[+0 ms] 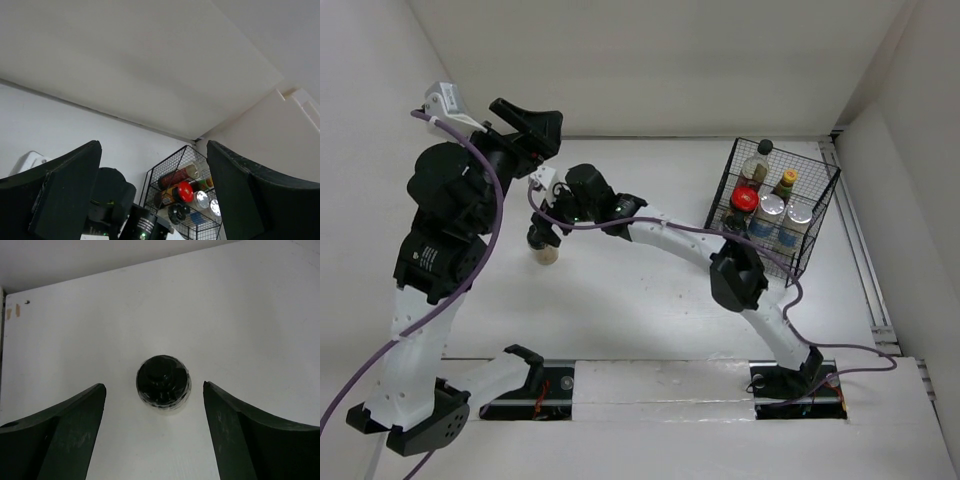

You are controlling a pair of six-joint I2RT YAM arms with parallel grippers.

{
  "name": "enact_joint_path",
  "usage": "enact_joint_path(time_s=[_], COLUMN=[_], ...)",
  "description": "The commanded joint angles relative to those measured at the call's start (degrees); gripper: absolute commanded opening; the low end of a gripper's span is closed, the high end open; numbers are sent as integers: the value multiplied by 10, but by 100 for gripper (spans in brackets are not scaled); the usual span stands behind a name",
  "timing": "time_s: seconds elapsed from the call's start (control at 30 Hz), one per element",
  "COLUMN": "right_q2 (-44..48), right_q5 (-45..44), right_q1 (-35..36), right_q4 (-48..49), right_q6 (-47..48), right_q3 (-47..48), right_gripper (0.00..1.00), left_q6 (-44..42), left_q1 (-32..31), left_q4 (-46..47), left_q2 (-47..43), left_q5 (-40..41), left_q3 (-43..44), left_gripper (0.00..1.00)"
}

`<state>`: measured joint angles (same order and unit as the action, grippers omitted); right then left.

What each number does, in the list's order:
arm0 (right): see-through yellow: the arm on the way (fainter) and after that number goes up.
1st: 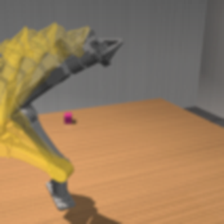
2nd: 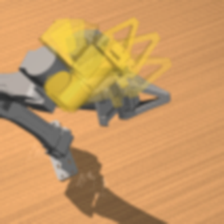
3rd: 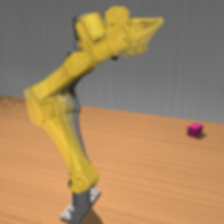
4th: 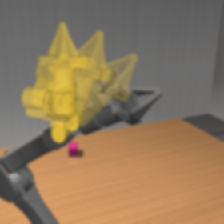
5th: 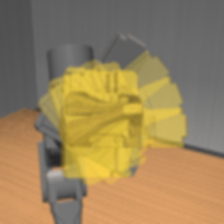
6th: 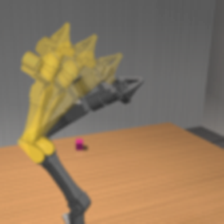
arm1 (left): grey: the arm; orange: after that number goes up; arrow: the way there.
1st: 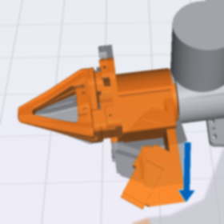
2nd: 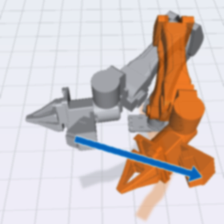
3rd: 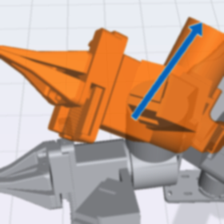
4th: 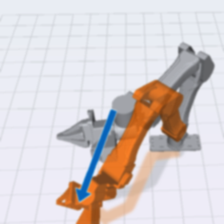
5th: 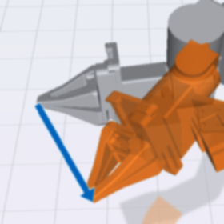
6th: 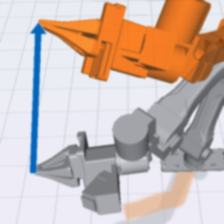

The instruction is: Organize the condiment bottles

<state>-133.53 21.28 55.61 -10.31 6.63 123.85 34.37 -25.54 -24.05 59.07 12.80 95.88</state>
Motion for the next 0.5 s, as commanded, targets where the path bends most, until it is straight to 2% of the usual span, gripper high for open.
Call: enact_joint_path(time_s=[0.0, 0.17, 0.27, 0.37, 0.4, 0.47], right_q2=[-31, -95, -114, -139, -145, -150], right_q5=[-5, -5, -18, -24, -24, -33], right_q1=[11, 11, 11, 11, 11, 11], right_q4=[11, 5, 19, 27, 27, 33], right_q6=[4, 4, -3, -18, -24, -24], right_q3=[69, 152, 167, 183, 190, 190], right_gripper=[84, 84, 83, 76, 70, 63], left_q6=[-6, -6, 1, 6, 6, 1], left_q1=[-1, -1, -1, -1, -1, -1], left_q4=[2, -4, -17, -17, -17, -22], left_q2=[-10, -21, -21, -27, -27, -27], left_q5=[-16, -29, -34, -48, -53, -45], left_q3=[0, -24, -38, -60, -61, -61], left_gripper=[82, 82, 82, 82, 82, 82])
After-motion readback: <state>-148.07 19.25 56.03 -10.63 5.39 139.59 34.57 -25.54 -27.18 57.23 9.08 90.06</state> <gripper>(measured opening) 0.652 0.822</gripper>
